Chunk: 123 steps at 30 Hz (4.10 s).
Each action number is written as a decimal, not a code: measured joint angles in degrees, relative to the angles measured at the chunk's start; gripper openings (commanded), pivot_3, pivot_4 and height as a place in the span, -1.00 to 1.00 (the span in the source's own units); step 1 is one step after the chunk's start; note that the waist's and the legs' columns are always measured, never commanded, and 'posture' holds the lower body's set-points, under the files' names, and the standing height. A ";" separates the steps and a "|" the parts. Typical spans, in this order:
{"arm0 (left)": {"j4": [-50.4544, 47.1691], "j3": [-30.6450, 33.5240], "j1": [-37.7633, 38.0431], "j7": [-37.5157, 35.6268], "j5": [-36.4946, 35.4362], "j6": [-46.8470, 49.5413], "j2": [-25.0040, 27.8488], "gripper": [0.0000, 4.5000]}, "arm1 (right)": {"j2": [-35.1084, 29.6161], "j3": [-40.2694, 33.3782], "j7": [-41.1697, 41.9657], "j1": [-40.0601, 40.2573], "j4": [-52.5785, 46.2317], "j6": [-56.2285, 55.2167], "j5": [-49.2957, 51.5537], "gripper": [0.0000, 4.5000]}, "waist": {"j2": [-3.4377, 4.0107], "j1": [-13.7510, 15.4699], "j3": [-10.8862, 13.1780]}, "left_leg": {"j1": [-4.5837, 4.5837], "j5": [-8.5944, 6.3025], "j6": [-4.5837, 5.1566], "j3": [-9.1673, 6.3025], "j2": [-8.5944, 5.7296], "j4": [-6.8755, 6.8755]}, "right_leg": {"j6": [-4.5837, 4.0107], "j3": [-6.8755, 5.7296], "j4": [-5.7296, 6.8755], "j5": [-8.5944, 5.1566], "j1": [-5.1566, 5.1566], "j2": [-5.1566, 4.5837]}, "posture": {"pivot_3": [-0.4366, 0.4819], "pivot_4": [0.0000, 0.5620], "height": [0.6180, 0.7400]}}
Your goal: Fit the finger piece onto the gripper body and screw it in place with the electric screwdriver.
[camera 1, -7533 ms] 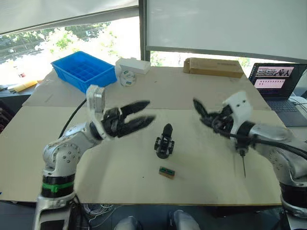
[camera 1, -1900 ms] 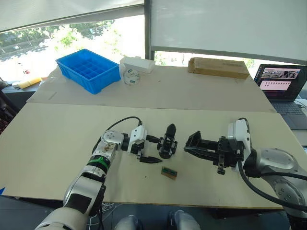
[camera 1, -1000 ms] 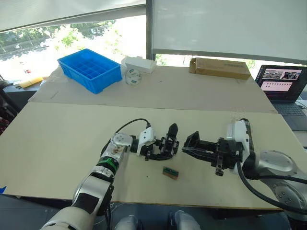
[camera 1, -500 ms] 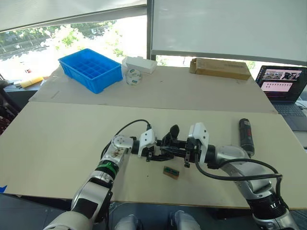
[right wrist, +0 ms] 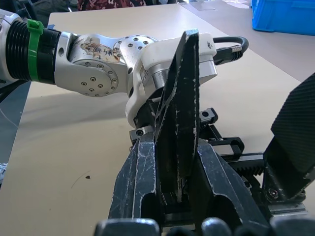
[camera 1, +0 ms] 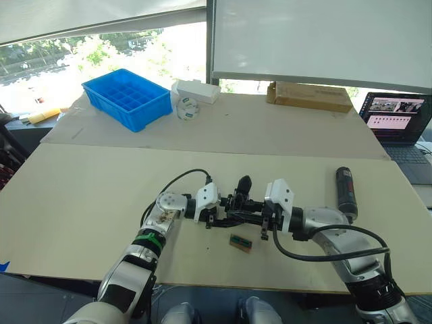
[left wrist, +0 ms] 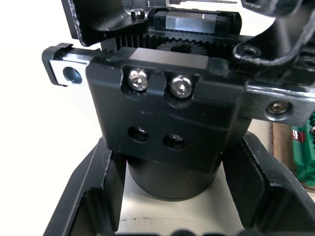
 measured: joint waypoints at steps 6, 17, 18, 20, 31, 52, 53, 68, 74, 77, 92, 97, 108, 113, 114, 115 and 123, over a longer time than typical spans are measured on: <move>-0.91 -0.30 0.56 -0.10 -0.03 0.86 -0.02 0.03 | -0.16 0.11 0.66 0.59 0.21 -1.03 -0.68 -0.83 | 0.02 -0.03 -0.02 | 0.04 0.00 0.00 0.00 0.00 0.00 | 0.00 0.00 0.00 0.00 0.02 0.01 | -0.05 -0.47 1.00; -2.36 -0.51 1.58 -0.04 -0.19 1.08 0.55 0.03 | -0.57 1.06 1.74 -1.47 1.09 1.23 -0.57 -0.83 | 0.04 -0.17 -0.08 | 0.12 0.00 0.00 0.00 0.02 -0.01 | -0.01 0.01 0.00 0.00 0.08 0.01 | -0.05 -0.47 1.00; -2.47 -0.51 1.63 -0.02 -0.18 1.15 0.58 0.03 | -0.68 1.14 2.05 -1.79 1.23 1.49 -0.57 -0.83 | 0.04 -0.20 -0.08 | 0.12 0.00 -0.01 0.00 0.02 -0.01 | -0.01 0.01 0.00 0.00 0.09 0.01 | -0.05 -0.47 1.00; -2.55 -0.51 1.65 0.00 -0.19 1.39 0.60 0.03 | -1.10 1.28 2.52 -2.71 1.25 3.01 -0.42 -0.83 | 0.05 -0.24 -0.09 | 0.13 0.00 -0.01 0.00 0.02 -0.01 | -0.01 0.02 0.00 0.00 0.09 0.01 | -0.05 -0.47 1.00; -3.12 -0.54 1.87 0.14 -0.13 3.03 0.83 0.03 | -1.88 2.81 5.44 -6.99 5.50 5.35 -0.14 -0.84 | 0.06 -0.70 -0.24 | 0.39 -0.01 0.00 -0.01 0.06 -0.02 | -0.02 0.01 -0.02 -0.01 0.40 0.01 | -0.05 -0.47 1.00; -2.26 -0.56 1.79 0.64 -0.04 3.40 1.18 0.03 | -2.80 7.06 3.39 -17.01 1.80 27.25 -0.47 -0.84 | 0.10 -1.44 -0.36 | 1.00 -0.08 0.04 -0.13 0.26 -0.17 | -0.22 -0.07 -0.01 -0.11 0.93 -0.66 | -0.05 -0.47 1.00; -2.26 -0.57 1.79 0.64 -0.03 3.40 1.15 0.03 | -2.87 7.06 3.38 -17.15 1.54 27.84 -0.47 -0.84 | 0.11 -1.43 -0.36 | 1.00 -0.08 0.05 -0.13 0.26 -0.18 | -0.22 -0.06 -0.01 -0.11 0.93 -0.66 | -0.05 -0.47 1.00; -2.87 -0.88 2.50 0.79 0.01 3.43 1.07 0.03 | -4.78 6.97 3.11 -12.75 0.28 24.66 -0.54 -0.84 | 0.07 -1.26 -0.92 | 1.23 -0.07 0.01 -0.13 0.25 -0.78 | -0.27 -0.07 -0.25 -0.18 1.04 -0.70 | -0.05 -0.47 1.00; -3.22 -0.88 2.69 0.79 0.00 3.56 1.23 0.03 | -4.77 7.40 3.17 -14.08 0.45 24.75 -0.54 -0.84 | 0.08 -1.33 -0.93 | 1.20 -0.07 0.00 -0.13 0.25 -0.80 | -0.29 -0.08 -0.25 -0.19 0.99 -0.70 | -0.05 -0.47 1.00; -3.22 -0.88 2.73 0.79 0.01 3.56 1.33 0.03 | -4.81 8.10 3.16 -15.34 0.46 26.14 -0.54 -0.84 | 0.08 -1.38 -0.93 | 1.20 -0.07 0.01 -0.13 0.25 -0.83 | -0.30 -0.07 -0.25 -0.20 0.97 -0.71 | -0.05 -0.47 1.00; -3.28 -0.90 2.78 0.73 -0.05 3.53 1.21 0.03 | -6.38 11.43 3.09 -20.61 -1.22 32.77 -0.66 -0.84 | 0.10 -1.31 -0.93 | 1.15 -0.08 0.03 -0.17 0.25 -0.90 | -0.34 -0.09 -0.28 -0.23 0.92 -0.78 | -0.05 -0.47 1.00; -3.80 -0.90 3.02 0.67 -0.23 3.46 1.08 0.03 | -6.45 10.90 2.90 -20.11 -3.90 33.12 -0.32 -0.25 | 0.11 -1.24 -0.91 | 0.98 -0.07 0.01 -0.19 0.25 -0.90 | -0.34 -0.12 -0.31 -0.23 0.79 -0.79 | -0.05 -0.47 1.00; -3.86 -1.23 2.95 0.53 -0.93 3.04 0.57 0.03 | -7.18 8.72 3.06 -17.00 -10.38 28.06 0.46 0.99 | 0.13 -0.56 -0.87 | 0.12 -0.02 0.01 -0.18 -0.05 -0.71 | -0.15 -0.44 -0.29 -0.14 0.03 -0.56 | -0.05 -0.47 1.00; -3.75 -1.16 2.94 0.48 -1.07 3.00 0.80 0.03 | -8.51 7.36 2.40 -14.23 -9.65 25.87 -0.07 0.99 | 0.12 -0.56 -0.85 | 0.13 -0.03 0.01 -0.20 -0.02 -0.74 | -0.12 -0.40 -0.26 -0.17 0.01 -0.64 | -0.05 -0.47 1.00; -3.72 -1.15 2.94 0.51 -1.08 3.00 0.80 0.03 | -8.26 6.51 2.22 -14.12 -9.48 25.32 -0.01 0.99 | 0.12 -0.56 -0.85 | 0.13 -0.02 0.01 -0.20 -0.02 -0.73 | -0.12 -0.40 -0.26 -0.16 0.02 -0.64 | -0.05 -0.47 1.00; -3.70 -1.15 2.94 0.55 -1.08 3.00 0.80 0.03 | -7.97 5.50 2.24 -14.03 -9.31 24.45 0.12 0.99 | 0.12 -0.54 -0.85 | 0.14 -0.02 0.01 -0.20 -0.02 -0.73 | -0.12 -0.40 -0.25 -0.16 0.02 -0.63 | -0.05 -0.47 1.00; -3.67 -1.19 2.91 0.56 -1.08 2.92 0.76 0.03 | -2.46 -0.41 3.02 -11.42 -8.52 13.00 2.47 0.99 | 0.12 -0.54 -0.84 | 0.14 -0.02 0.01 -0.18 -0.04 -0.73 | -0.12 -0.41 -0.23 -0.16 0.04 -0.51 | -0.05 -0.47 1.00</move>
